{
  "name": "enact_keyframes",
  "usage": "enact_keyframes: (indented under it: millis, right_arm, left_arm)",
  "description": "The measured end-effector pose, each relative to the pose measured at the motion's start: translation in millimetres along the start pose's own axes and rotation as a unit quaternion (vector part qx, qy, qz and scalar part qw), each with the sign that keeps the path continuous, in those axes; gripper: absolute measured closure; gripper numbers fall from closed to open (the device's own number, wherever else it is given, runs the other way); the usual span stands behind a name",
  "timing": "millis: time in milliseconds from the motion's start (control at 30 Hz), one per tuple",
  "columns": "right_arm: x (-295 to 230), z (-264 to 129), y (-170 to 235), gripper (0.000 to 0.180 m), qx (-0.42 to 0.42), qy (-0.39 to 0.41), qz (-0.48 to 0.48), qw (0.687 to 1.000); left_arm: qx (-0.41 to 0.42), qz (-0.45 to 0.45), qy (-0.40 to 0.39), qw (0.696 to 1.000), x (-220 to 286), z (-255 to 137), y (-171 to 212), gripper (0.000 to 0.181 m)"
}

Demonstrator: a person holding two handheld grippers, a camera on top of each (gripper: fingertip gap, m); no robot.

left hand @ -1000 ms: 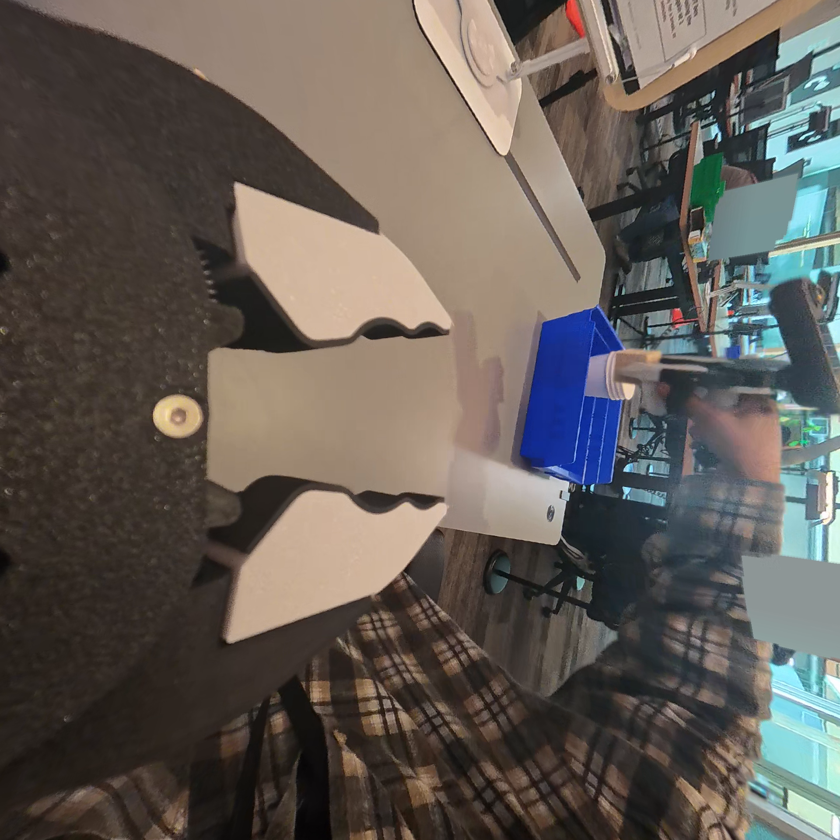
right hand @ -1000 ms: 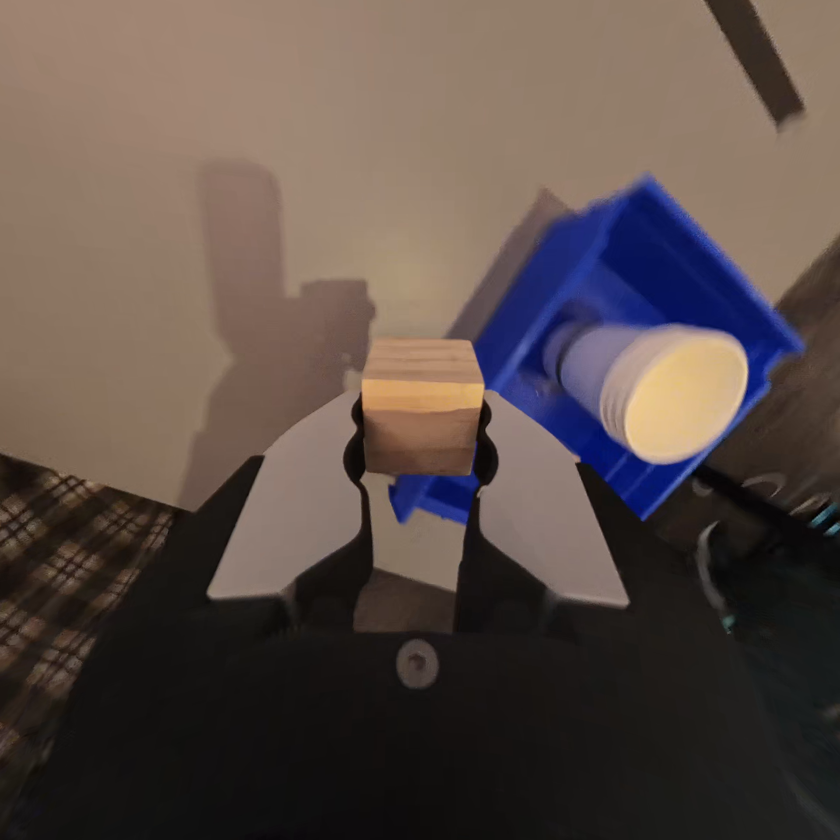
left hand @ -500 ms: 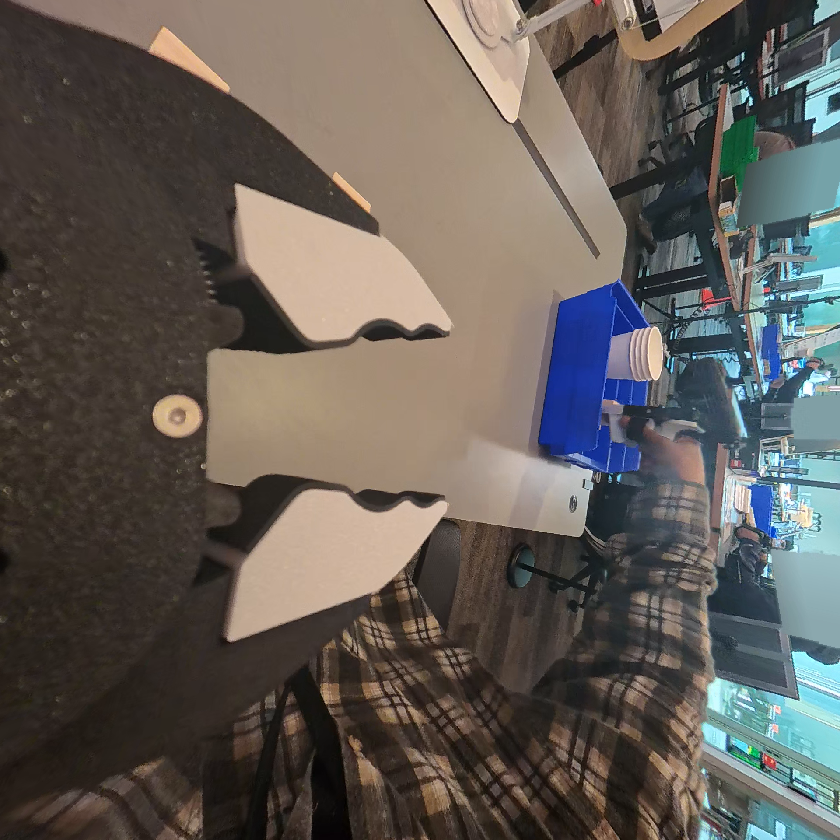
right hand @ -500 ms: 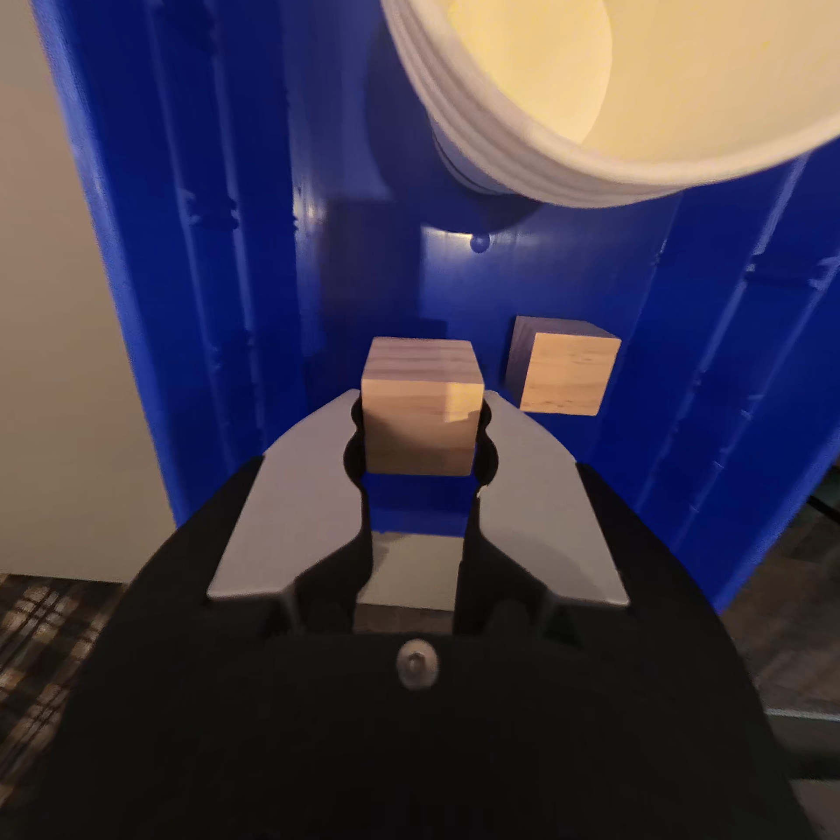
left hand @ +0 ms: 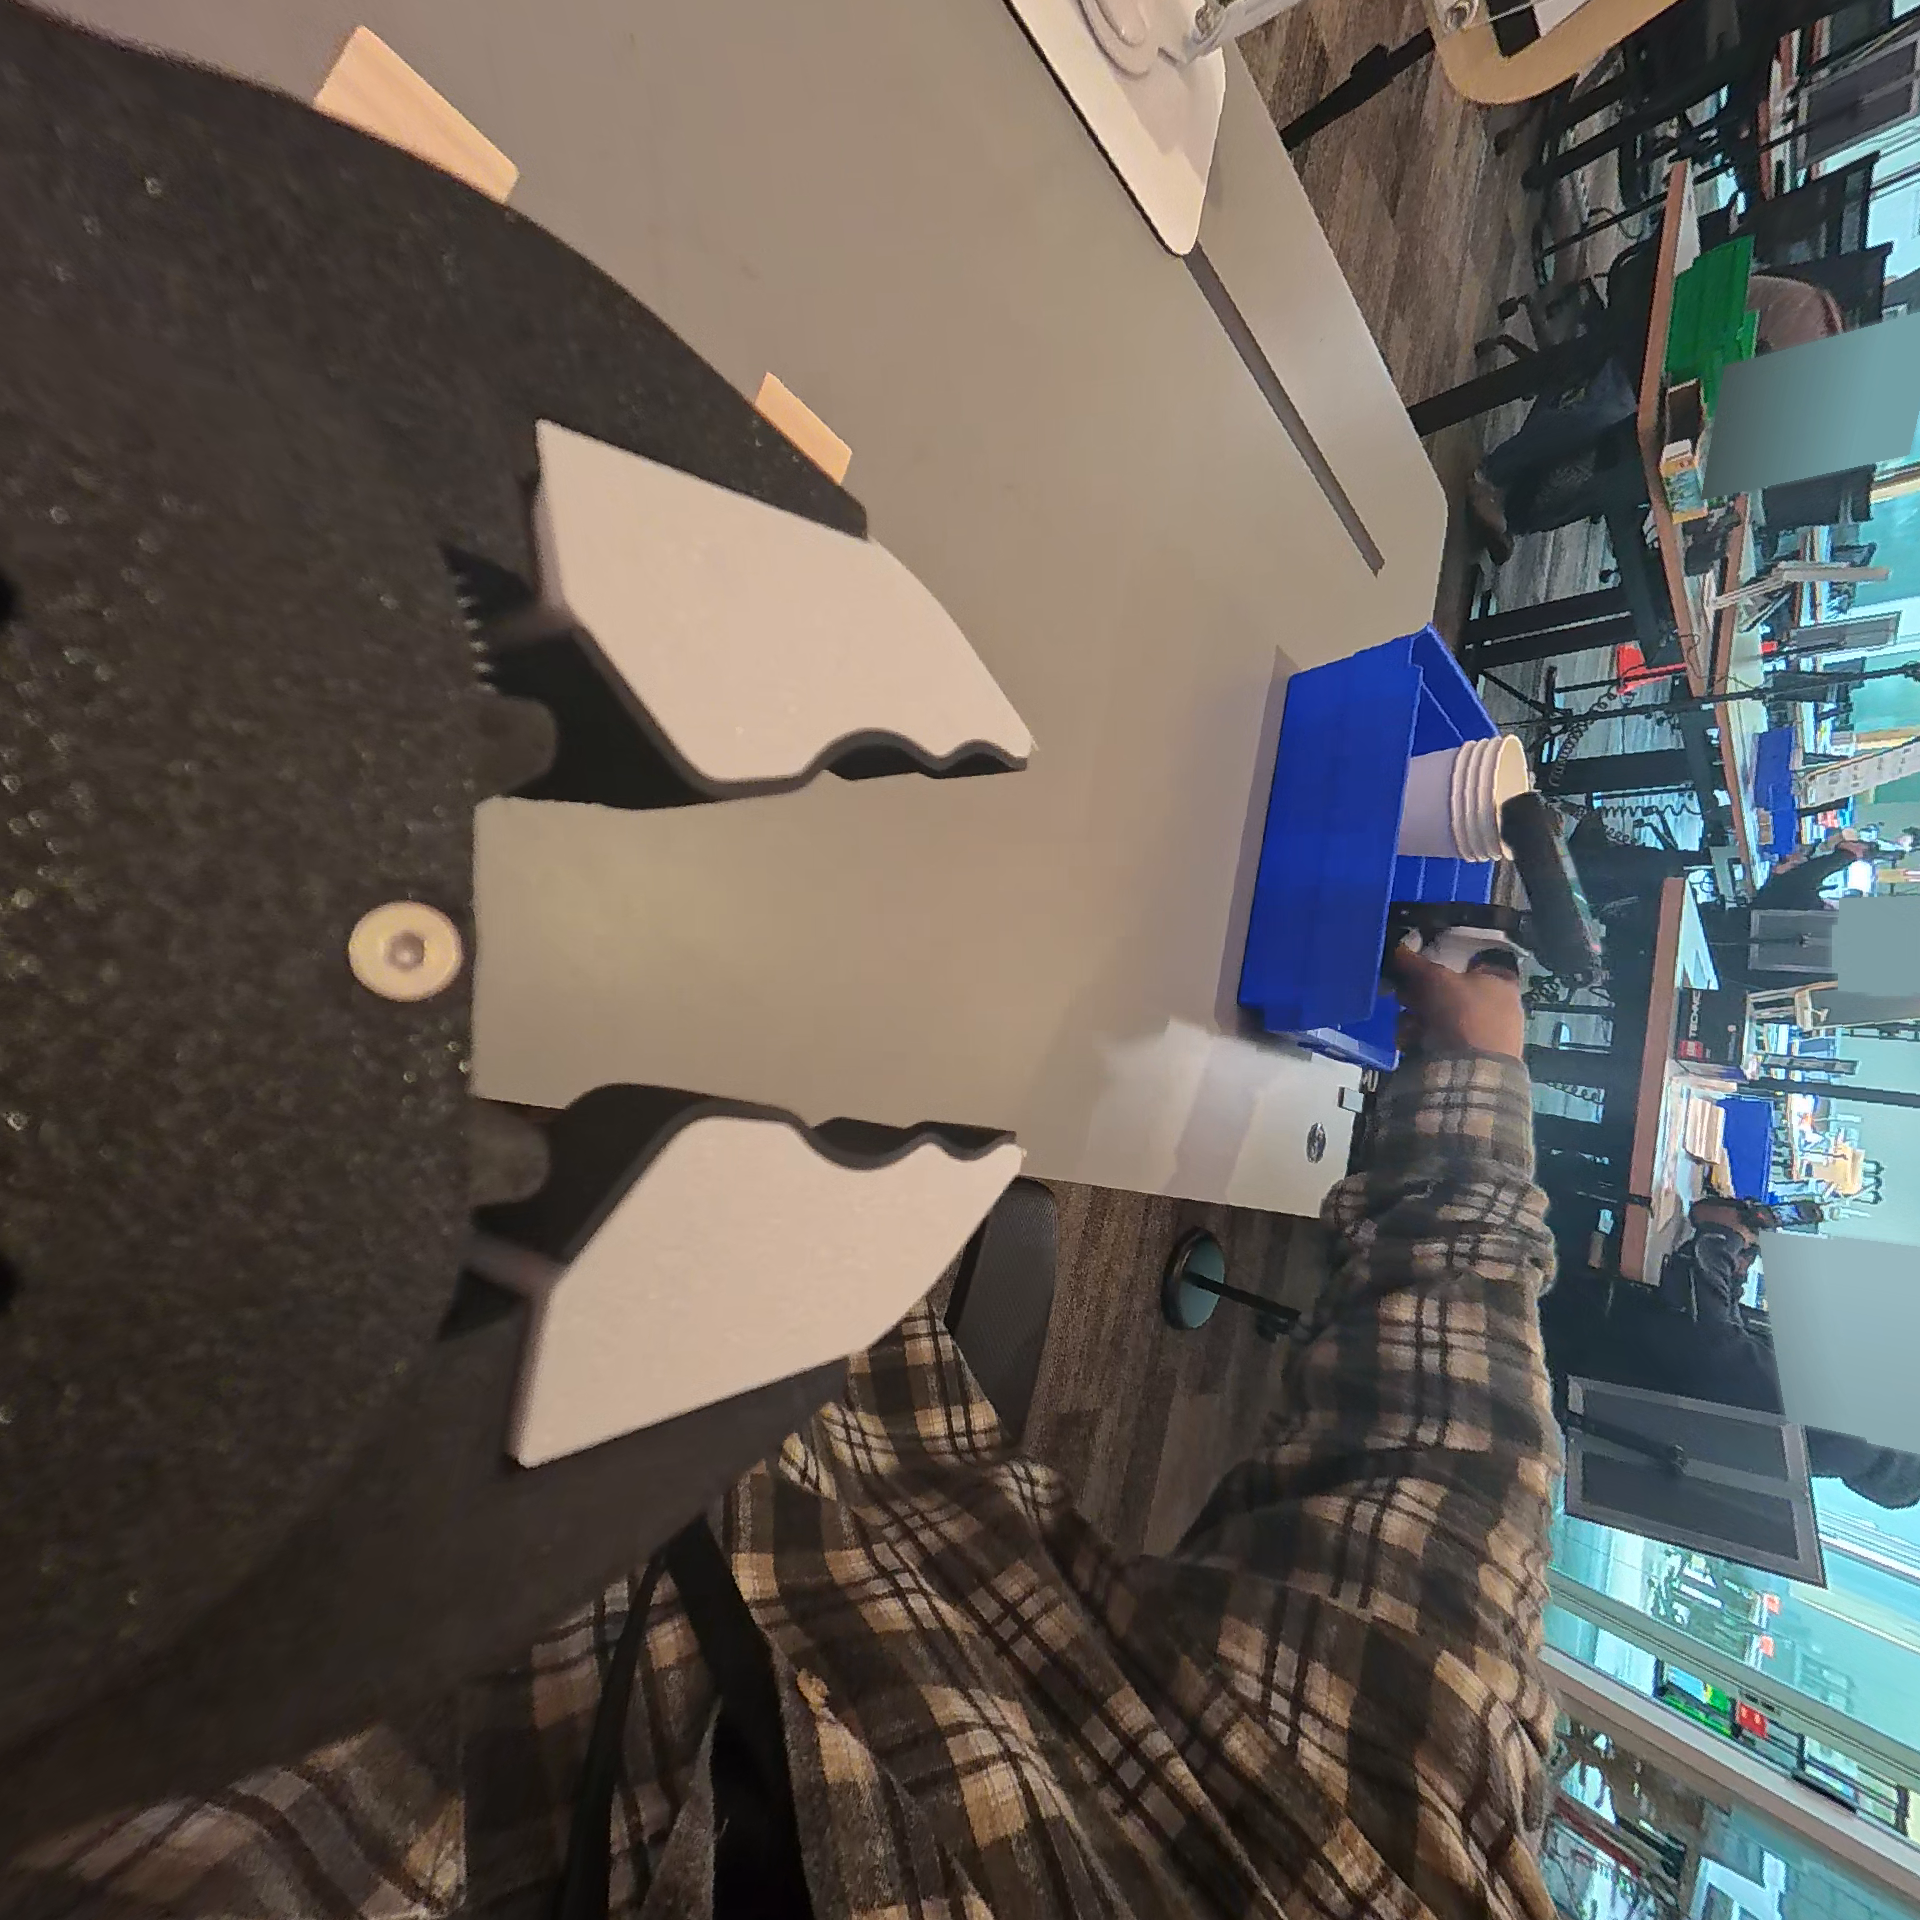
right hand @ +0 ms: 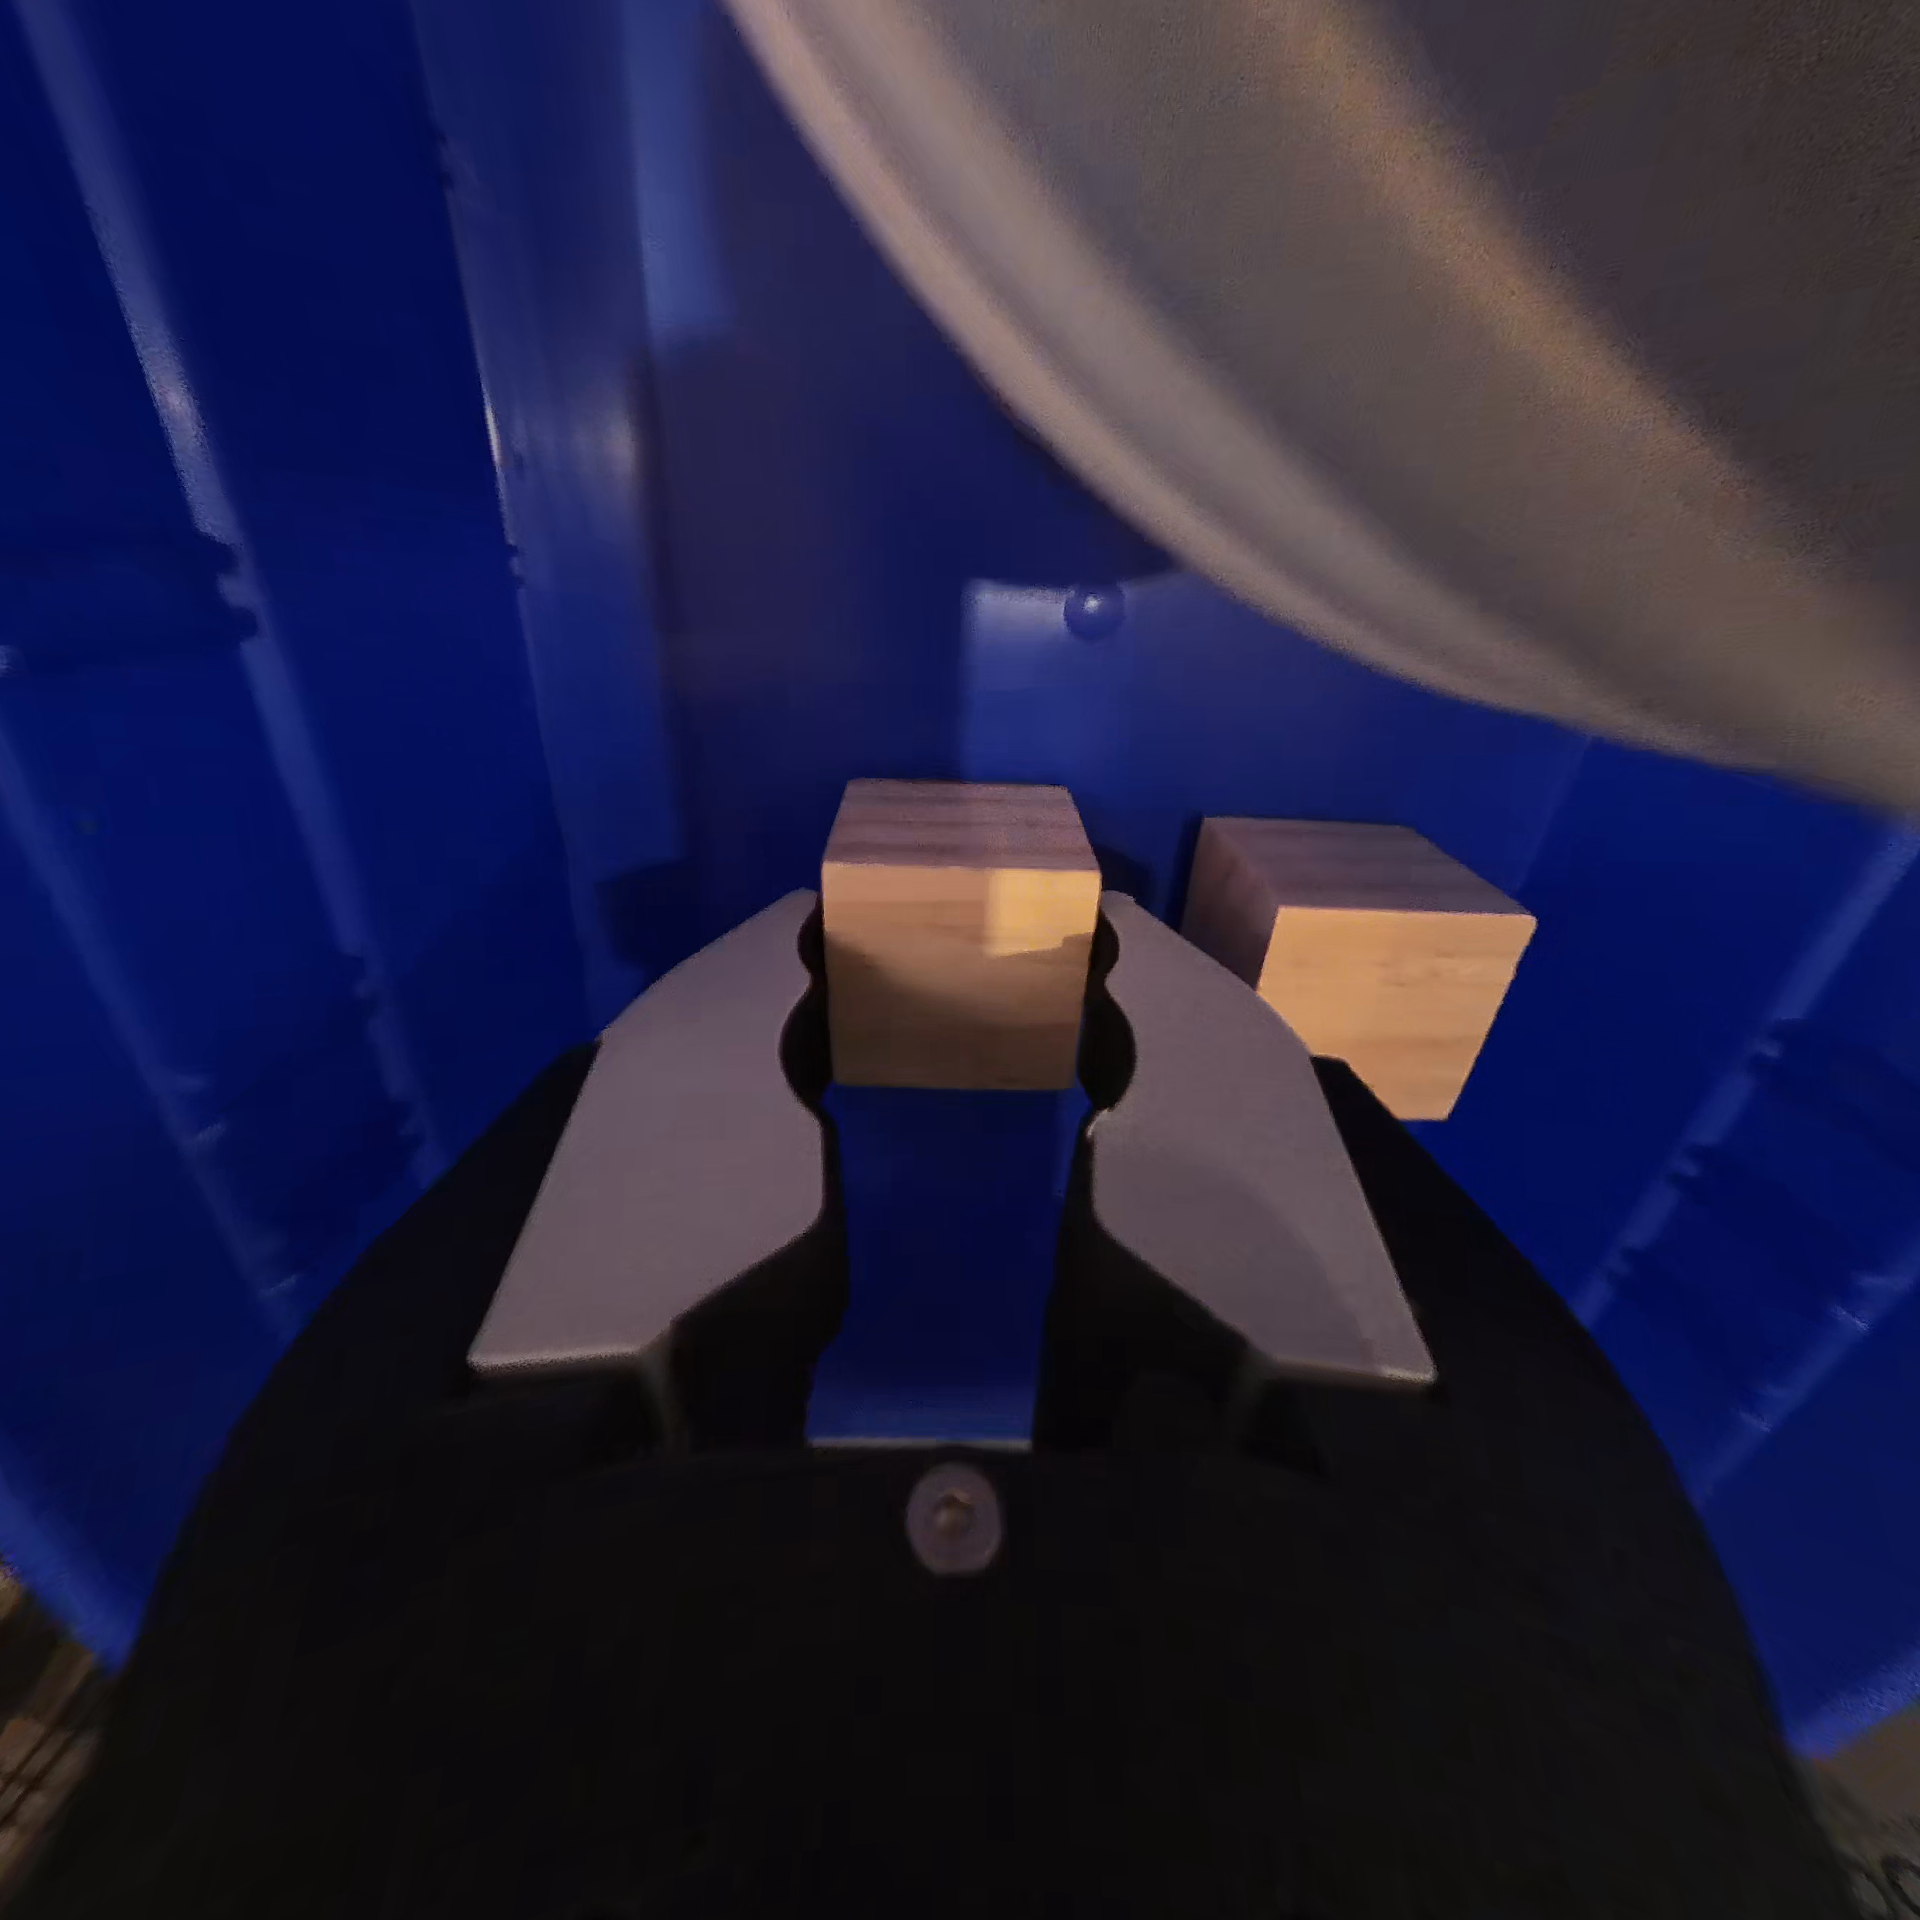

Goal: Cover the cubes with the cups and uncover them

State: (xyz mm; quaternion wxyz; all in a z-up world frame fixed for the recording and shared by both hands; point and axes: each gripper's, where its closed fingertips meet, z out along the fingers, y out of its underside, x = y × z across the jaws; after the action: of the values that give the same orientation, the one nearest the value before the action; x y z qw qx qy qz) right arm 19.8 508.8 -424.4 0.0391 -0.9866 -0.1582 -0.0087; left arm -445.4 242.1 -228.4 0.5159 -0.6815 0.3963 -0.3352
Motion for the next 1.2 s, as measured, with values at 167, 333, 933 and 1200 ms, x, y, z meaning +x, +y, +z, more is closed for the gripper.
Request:
enact_keyframes:
  millis: [167,333,933,1200]
  right_arm:
    - [-0.2,0.4,-5.2,0.134,0.013,-0.003,0.006,1.000]
    - [-0.7,-3.0,-5.9,0.116,0.021,-0.004,0.011,1.000]
    - [-109.8,-317.2,-46.2,0.061,0.372,0.050,-0.246,0.894]
    - [-321.2,-233.5,-81.7,0.086,0.289,0.011,-0.575,0.765]
  left_arm:
    - [0.003,-0.003,0.004,1.000,0.5,-0.9,-0.6,0.118]
    - [0.001,0.002,0.005,1.000,3.4,-1.1,-1.5,0.118]
    - [0.039,0.024,-0.064,0.997,-18.7,-41.5,-33.6,0.118]
    - [0.054,0.017,-0.118,0.991,-33.0,-83.4,-28.3,0.120]
